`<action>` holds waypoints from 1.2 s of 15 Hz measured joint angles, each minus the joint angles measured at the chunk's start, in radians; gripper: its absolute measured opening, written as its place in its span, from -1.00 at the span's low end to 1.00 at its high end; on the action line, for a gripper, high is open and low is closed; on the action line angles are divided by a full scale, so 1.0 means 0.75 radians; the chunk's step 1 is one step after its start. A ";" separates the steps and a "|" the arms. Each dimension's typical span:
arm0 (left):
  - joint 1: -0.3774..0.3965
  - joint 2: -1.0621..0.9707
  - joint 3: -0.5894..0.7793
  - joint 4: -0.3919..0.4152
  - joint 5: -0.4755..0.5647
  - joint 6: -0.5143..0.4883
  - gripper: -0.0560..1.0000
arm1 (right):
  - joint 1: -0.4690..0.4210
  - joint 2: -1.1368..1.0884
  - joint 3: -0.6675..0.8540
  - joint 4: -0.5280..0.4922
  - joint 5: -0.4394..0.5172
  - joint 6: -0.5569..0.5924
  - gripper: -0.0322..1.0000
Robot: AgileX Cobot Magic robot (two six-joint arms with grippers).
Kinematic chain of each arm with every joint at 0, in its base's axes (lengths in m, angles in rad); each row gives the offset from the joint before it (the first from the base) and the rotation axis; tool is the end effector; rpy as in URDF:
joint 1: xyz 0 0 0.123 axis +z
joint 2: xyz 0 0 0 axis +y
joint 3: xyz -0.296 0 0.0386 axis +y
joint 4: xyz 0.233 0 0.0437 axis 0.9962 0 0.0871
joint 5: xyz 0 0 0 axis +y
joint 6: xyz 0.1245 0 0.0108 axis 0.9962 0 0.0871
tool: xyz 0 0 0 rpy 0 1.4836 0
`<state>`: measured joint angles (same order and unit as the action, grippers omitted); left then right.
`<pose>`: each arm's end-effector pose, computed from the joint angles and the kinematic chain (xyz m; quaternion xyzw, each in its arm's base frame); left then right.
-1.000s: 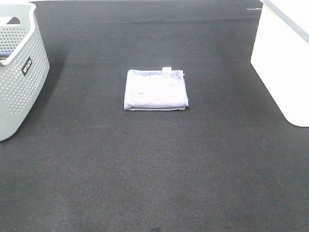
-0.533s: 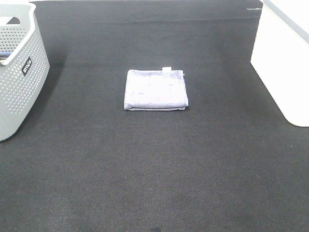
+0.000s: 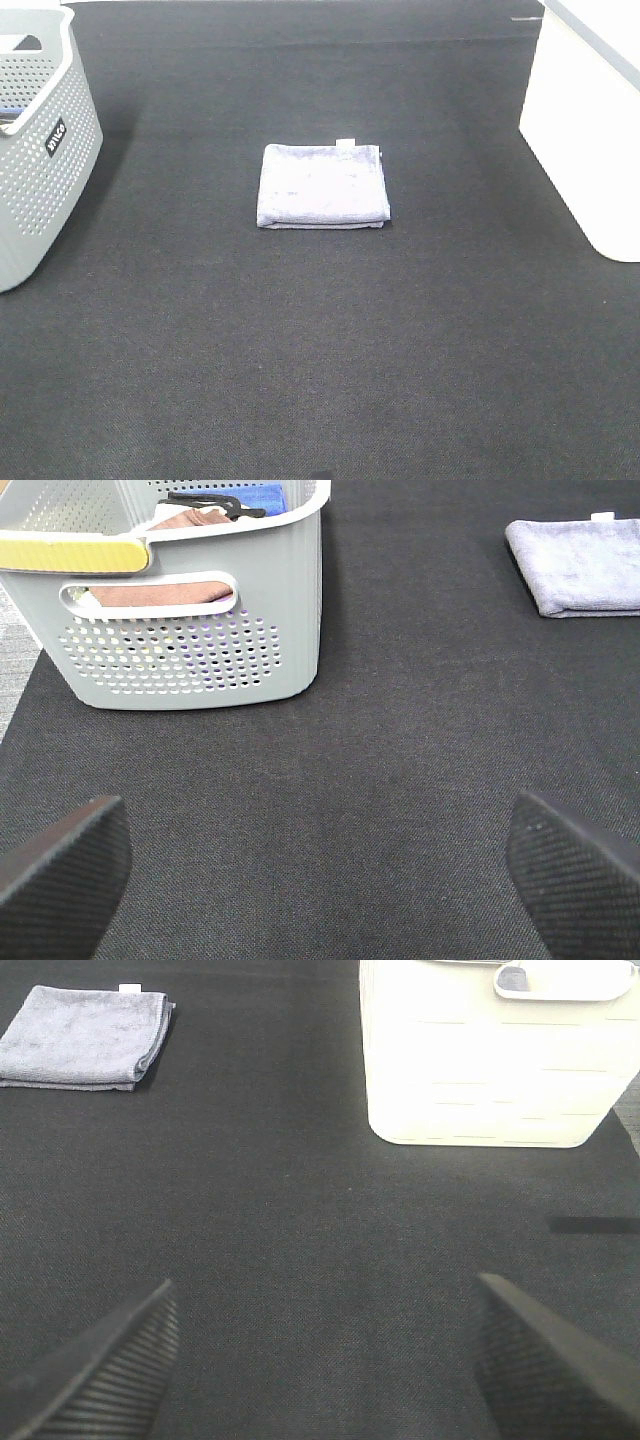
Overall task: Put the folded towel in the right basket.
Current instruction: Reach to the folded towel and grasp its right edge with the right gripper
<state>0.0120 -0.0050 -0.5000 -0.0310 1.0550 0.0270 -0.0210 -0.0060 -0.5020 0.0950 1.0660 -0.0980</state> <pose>-0.0016 -0.0034 0.2553 0.0070 0.8503 -0.0052 0.5262 -0.0026 0.0104 0.2550 -0.0349 0.8509 0.0163 0.5240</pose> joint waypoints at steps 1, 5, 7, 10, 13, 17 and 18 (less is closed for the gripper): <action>0.000 0.000 0.000 0.000 0.000 0.000 0.94 | 0.000 0.000 0.000 0.000 0.000 0.000 0.52; 0.000 0.000 0.000 0.000 0.000 0.000 0.94 | 0.000 0.000 0.000 0.000 0.000 0.000 0.52; 0.000 0.000 0.000 0.000 0.000 0.000 0.94 | 0.000 0.000 0.000 0.000 0.000 0.000 0.52; 0.000 0.000 0.000 0.000 0.000 0.000 0.94 | 0.000 0.000 0.000 0.000 0.000 0.000 0.52; 0.000 0.000 0.000 0.000 0.000 0.000 0.94 | 0.000 0.000 0.000 0.000 0.000 0.000 0.52; 0.000 0.000 0.000 0.000 0.000 0.000 0.94 | 0.000 0.000 0.000 0.000 0.000 0.000 0.52; 0.000 0.000 0.000 0.000 0.000 0.000 0.94 | 0.000 0.000 0.000 0.000 0.000 0.000 0.52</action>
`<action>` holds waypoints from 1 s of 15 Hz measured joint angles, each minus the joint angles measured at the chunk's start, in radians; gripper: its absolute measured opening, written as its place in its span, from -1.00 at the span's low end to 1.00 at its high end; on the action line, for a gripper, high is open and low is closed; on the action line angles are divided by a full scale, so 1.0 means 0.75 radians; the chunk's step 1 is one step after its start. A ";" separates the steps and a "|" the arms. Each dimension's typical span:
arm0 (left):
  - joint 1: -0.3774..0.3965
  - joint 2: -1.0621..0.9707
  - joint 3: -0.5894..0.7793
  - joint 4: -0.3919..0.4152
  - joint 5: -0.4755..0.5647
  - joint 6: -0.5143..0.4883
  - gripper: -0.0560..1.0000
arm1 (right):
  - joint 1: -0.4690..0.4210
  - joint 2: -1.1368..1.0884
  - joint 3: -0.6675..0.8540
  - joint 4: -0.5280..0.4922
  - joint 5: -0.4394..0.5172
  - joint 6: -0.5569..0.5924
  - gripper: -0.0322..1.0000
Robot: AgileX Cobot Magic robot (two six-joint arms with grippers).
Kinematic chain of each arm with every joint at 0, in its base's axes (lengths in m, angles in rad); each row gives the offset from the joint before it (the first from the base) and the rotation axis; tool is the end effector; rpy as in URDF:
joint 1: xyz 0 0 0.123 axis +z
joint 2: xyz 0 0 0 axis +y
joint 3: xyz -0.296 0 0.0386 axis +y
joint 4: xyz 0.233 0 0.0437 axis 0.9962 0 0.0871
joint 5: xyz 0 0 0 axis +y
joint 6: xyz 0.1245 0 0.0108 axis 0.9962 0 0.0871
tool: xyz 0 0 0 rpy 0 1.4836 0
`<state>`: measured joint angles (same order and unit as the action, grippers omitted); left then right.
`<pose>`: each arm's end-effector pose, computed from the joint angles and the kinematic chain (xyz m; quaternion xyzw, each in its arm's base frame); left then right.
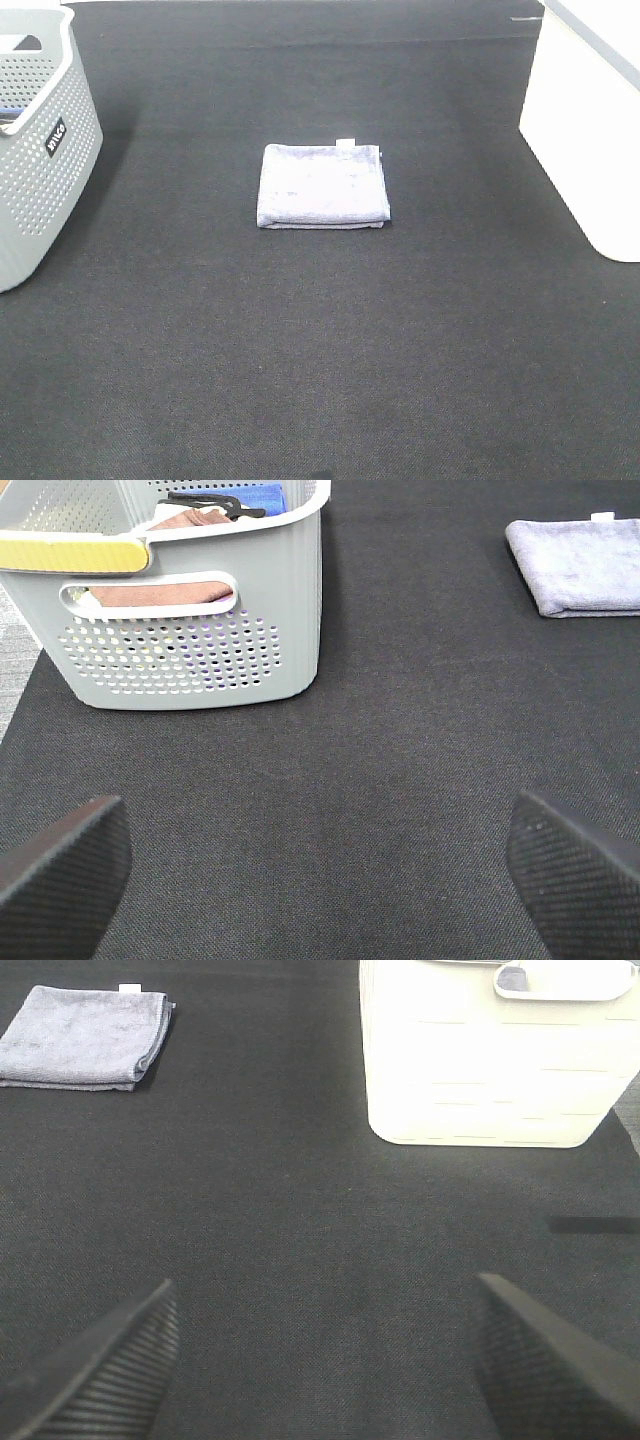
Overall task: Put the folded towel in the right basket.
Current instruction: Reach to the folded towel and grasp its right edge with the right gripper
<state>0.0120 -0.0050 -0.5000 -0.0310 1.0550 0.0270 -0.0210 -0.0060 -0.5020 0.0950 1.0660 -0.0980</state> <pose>-0.0016 -0.0034 0.2553 0.0070 0.8503 -0.0052 0.5262 -0.0026 0.0104 0.2550 -0.0349 0.8509 0.0163 0.5240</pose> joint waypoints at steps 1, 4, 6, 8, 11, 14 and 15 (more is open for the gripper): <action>0.000 0.000 0.000 0.000 0.000 0.000 0.94 | 0.000 0.000 0.000 0.000 0.000 0.000 0.52; 0.000 0.000 0.000 0.000 0.000 0.000 0.94 | 0.000 0.000 0.000 0.000 0.000 0.000 0.52; 0.000 0.000 0.000 0.000 0.000 0.000 0.94 | 0.000 0.000 0.000 0.000 0.000 0.000 0.52; 0.000 0.000 0.000 0.000 0.000 0.000 0.94 | 0.000 0.000 0.000 0.000 0.000 0.000 0.52; 0.000 0.000 0.000 0.000 0.000 0.000 0.94 | 0.000 0.068 -0.035 0.020 -0.039 0.000 0.52; 0.000 0.000 0.000 0.000 0.000 0.000 0.94 | 0.000 0.392 -0.165 0.104 -0.225 0.000 0.52; 0.000 0.000 0.000 0.000 0.000 0.000 0.94 | 0.000 0.524 -0.225 0.124 -0.283 0.000 0.52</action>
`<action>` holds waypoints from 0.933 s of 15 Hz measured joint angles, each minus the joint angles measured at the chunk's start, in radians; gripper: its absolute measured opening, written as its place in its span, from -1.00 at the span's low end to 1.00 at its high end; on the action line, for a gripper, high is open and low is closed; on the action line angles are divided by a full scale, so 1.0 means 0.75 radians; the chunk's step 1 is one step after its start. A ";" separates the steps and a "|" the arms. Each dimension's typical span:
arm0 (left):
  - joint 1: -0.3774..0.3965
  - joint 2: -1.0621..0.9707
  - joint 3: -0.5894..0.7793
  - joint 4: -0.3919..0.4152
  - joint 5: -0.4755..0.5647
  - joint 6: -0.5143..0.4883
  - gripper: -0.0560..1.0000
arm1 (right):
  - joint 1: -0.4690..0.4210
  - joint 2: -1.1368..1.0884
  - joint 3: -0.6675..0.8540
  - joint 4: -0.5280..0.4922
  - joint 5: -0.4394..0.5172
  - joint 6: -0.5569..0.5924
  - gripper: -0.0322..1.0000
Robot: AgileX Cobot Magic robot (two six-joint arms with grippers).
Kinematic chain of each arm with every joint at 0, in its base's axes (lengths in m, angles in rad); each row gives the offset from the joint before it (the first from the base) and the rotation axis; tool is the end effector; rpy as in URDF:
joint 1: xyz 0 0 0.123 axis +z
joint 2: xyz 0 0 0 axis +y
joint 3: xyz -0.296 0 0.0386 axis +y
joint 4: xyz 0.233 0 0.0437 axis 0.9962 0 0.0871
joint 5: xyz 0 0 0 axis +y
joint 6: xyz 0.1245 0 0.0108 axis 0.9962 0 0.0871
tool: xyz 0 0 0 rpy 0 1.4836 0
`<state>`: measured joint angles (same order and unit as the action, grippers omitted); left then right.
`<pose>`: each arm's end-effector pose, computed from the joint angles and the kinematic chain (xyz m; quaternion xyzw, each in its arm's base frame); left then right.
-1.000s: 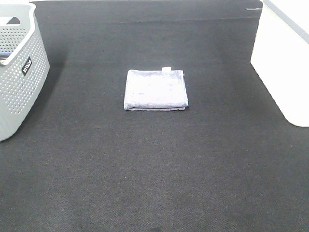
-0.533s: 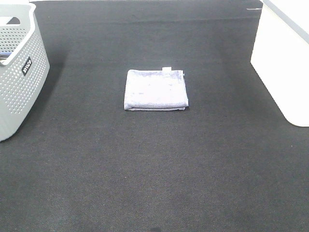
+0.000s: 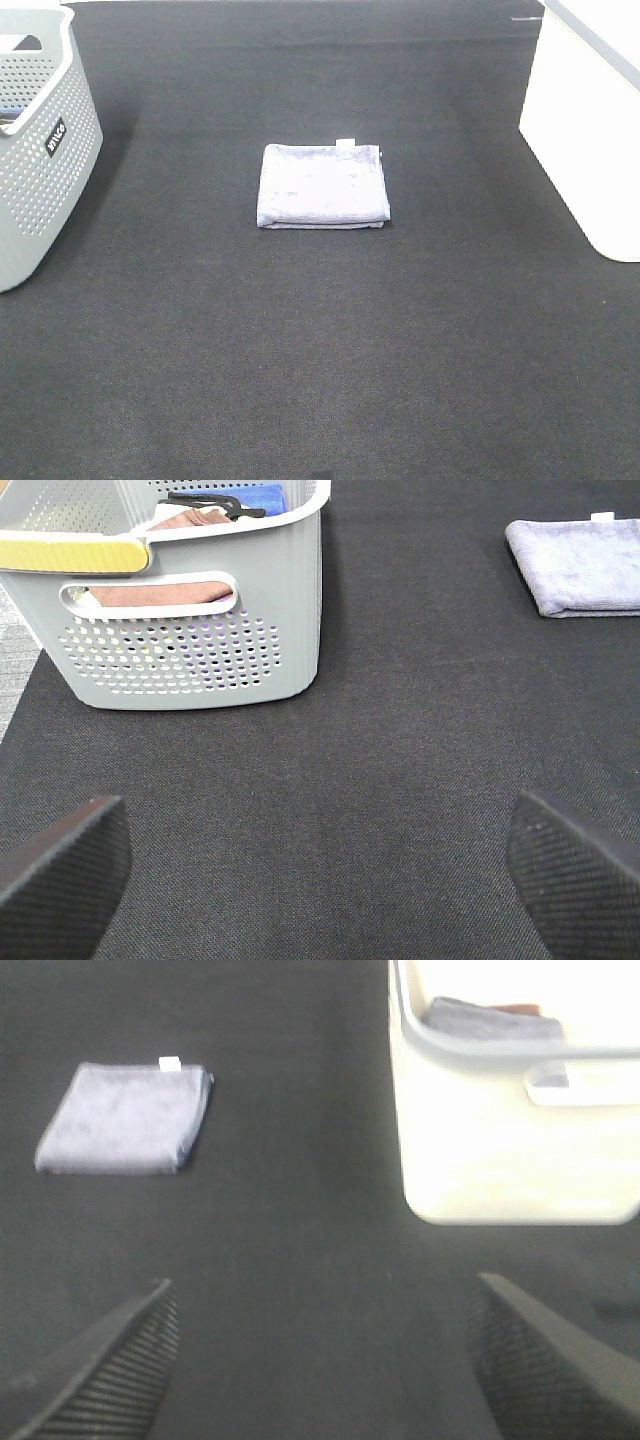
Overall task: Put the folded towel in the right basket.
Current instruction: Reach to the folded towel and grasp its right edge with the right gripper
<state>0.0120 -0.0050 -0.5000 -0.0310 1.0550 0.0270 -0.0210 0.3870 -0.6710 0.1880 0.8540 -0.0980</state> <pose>-0.0016 -0.0034 0.2553 0.0070 0.8503 -0.0052 0.5262 0.0623 0.0163 0.3212 -0.0167 0.8519 0.0617 0.5199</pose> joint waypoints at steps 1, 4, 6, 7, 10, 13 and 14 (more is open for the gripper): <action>0.000 0.000 0.000 0.000 0.000 0.000 0.94 | 0.000 0.139 -0.060 0.023 -0.051 -0.005 0.52; 0.000 0.000 0.000 0.000 0.000 0.000 0.94 | 0.000 0.675 -0.363 0.196 -0.056 -0.167 0.52; 0.000 0.000 0.000 0.000 0.000 0.000 0.94 | 0.000 0.971 -0.571 0.300 0.044 -0.273 0.52; 0.000 0.000 0.000 0.000 0.000 0.000 0.94 | 0.000 0.971 -0.571 0.300 0.044 -0.273 0.52; 0.000 0.000 0.000 0.000 0.000 0.000 0.94 | 0.001 1.288 -0.867 0.409 0.121 -0.363 0.48; 0.000 0.000 0.000 0.000 0.000 0.000 0.94 | 0.143 1.552 -1.109 0.415 0.140 -0.397 0.46; 0.000 0.000 0.000 0.000 0.000 0.000 0.94 | 0.204 1.635 -1.163 0.399 0.141 -0.395 0.45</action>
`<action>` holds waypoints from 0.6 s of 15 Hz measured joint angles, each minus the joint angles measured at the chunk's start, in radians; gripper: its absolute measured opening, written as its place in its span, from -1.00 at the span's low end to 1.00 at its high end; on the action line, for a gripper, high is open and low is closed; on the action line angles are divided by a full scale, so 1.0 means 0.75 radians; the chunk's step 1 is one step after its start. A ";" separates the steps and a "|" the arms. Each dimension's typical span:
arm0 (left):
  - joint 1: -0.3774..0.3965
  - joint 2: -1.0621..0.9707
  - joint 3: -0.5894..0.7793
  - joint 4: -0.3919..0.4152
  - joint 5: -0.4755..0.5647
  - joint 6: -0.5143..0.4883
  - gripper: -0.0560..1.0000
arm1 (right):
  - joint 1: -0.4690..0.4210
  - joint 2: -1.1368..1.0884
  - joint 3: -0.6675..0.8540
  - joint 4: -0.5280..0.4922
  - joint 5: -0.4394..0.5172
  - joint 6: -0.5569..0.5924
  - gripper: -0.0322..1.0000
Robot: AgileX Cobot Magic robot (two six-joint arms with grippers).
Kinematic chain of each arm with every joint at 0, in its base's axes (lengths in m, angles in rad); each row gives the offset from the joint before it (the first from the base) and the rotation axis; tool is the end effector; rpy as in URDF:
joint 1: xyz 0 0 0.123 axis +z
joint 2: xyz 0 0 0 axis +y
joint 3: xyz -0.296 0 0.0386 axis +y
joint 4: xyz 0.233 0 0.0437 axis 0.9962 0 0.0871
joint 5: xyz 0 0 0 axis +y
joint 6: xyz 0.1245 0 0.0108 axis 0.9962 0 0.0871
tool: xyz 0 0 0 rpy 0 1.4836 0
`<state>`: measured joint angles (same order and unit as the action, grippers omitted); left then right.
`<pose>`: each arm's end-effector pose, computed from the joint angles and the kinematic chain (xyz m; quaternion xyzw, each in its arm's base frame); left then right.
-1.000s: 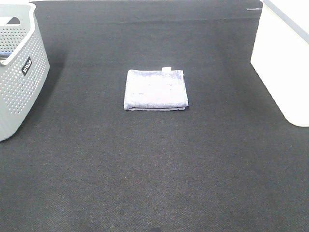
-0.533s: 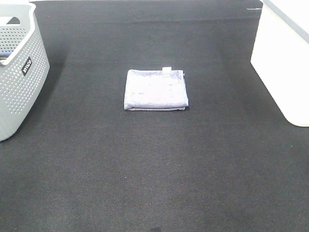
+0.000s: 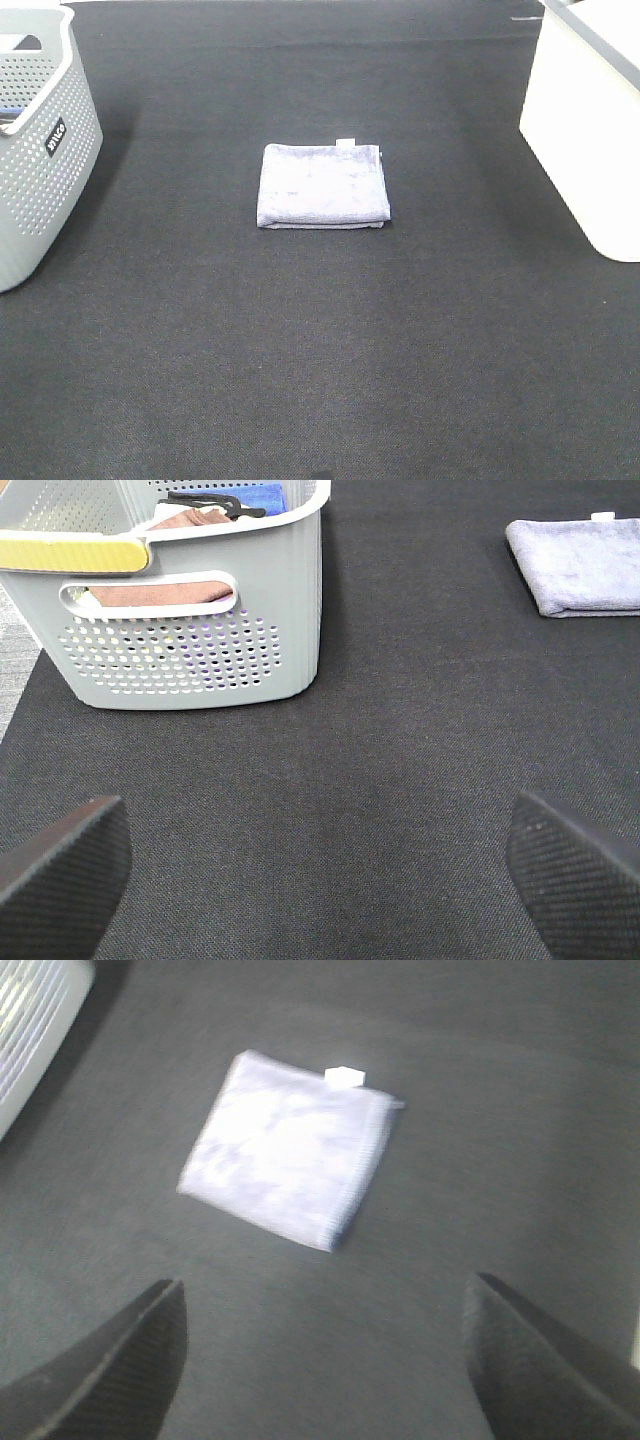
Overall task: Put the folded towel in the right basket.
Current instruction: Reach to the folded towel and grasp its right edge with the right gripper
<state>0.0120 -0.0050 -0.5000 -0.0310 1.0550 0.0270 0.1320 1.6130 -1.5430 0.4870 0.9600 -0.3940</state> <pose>-0.0016 -0.0034 0.2553 0.0070 0.8503 -0.0052 0.5262 0.3503 0.0949 0.3551 -0.1719 0.9096 0.1894 0.3273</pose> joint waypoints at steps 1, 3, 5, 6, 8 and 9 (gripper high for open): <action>0.000 0.000 0.000 0.000 0.000 0.000 0.94 | 0.069 0.132 -0.092 -0.003 0.000 0.048 0.45; 0.000 0.000 0.000 0.000 0.000 0.000 0.94 | 0.104 0.305 -0.180 0.003 0.004 0.125 0.45; 0.000 0.000 0.000 0.000 0.000 0.000 0.94 | 0.104 0.463 -0.240 0.045 0.008 0.144 0.45; 0.000 0.000 0.000 0.000 0.000 0.000 0.94 | 0.104 0.543 -0.277 0.073 0.011 0.144 0.45; 0.000 0.000 0.000 0.000 0.000 0.000 0.94 | 0.104 0.721 -0.383 0.172 0.021 0.143 0.45; 0.000 0.000 0.000 0.000 0.000 0.000 0.94 | 0.104 0.795 -0.435 0.193 0.029 0.143 0.45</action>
<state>0.0120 -0.0050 -0.5000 -0.0310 1.0550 0.0270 0.2100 2.2090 -1.8690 0.6320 0.9820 -0.2870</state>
